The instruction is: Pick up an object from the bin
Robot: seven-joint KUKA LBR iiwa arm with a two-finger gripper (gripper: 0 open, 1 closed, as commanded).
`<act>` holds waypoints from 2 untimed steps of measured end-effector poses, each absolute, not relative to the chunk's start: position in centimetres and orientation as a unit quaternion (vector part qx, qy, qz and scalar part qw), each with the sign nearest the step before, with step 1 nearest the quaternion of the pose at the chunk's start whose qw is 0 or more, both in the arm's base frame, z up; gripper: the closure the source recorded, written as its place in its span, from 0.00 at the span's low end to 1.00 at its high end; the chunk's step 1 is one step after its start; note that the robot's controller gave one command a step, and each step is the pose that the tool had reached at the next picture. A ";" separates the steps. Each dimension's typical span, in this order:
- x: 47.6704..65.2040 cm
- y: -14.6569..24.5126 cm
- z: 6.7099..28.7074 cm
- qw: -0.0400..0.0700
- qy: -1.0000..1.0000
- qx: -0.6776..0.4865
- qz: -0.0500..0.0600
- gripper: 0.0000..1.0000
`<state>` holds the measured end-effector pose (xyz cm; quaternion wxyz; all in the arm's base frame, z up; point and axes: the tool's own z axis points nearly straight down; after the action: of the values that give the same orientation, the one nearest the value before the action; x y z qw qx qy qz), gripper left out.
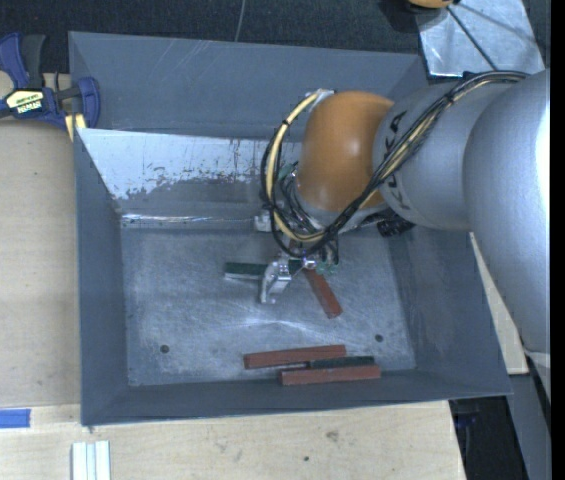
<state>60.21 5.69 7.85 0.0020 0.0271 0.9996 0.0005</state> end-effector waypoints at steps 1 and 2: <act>61.7 6.0 7.8 0.018 0.996 0.091 0.003 1.00; 61.6 6.1 7.8 0.015 0.995 0.097 0.003 1.00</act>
Offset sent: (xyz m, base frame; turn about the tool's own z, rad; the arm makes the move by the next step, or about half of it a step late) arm 0.0000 0.0000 0.0000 0.0000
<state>61.62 6.08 7.80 0.0147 0.0966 0.9952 0.0025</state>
